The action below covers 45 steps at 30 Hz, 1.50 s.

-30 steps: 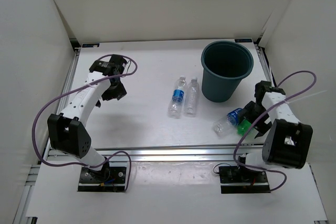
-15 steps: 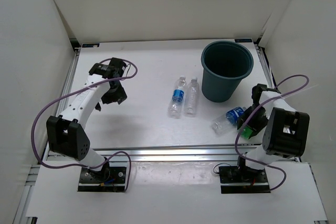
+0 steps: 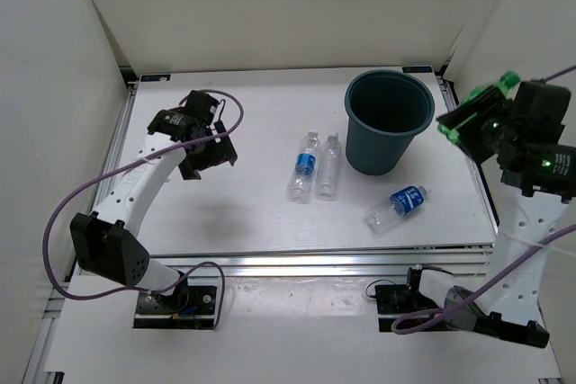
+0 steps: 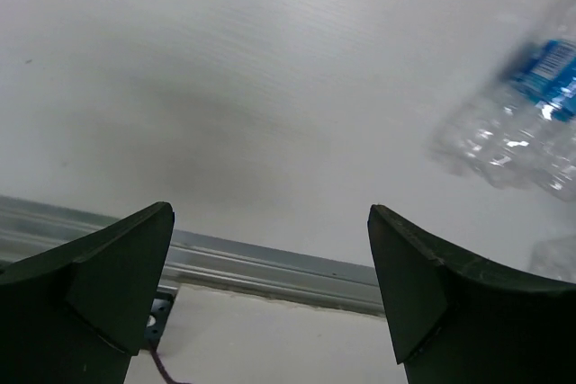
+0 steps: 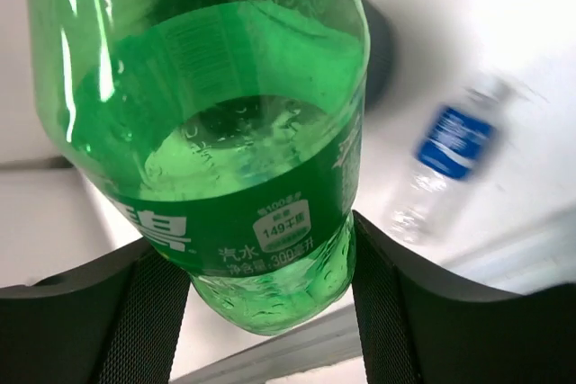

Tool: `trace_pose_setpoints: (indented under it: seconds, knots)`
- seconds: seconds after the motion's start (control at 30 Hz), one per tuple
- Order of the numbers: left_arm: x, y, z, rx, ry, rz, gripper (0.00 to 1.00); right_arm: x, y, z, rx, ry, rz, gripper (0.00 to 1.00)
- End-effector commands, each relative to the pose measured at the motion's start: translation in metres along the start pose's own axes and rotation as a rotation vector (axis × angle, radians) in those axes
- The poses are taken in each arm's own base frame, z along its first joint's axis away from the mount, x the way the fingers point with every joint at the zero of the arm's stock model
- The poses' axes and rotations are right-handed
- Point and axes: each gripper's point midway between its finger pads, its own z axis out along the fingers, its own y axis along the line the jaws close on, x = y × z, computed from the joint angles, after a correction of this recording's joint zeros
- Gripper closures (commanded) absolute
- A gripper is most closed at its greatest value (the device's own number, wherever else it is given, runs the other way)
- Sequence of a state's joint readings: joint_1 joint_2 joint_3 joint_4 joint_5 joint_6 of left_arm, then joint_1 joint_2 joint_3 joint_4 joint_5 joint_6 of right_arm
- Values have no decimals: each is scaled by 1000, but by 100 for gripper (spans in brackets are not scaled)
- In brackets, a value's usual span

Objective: Put the plastic bottles in the bin

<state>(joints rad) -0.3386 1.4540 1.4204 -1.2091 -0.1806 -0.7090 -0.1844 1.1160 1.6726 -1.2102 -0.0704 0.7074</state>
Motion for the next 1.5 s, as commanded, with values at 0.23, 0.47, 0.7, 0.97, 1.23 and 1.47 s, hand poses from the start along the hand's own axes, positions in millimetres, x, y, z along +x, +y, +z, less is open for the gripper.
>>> trace_pose_setpoints:
  seconds: [0.23,0.47,0.7,0.97,1.23,1.47]
  knots:
    - [-20,-100,7,275,30,183,1,-33,124,82,-258,200,-257,64]
    - [-9,-141,-5,452,-10,249,0,-12,124,110,-245,317,-302,0]
    - [-4,-196,7,634,111,285,0,-26,118,47,-310,158,-325,0]
    - [16,-261,40,696,116,445,0,15,107,9,-377,305,-258,0]
    - [42,-257,118,583,231,450,0,15,107,1,-393,307,-275,0]
    - [64,-251,153,550,320,449,33,16,112,3,-412,335,-270,0]
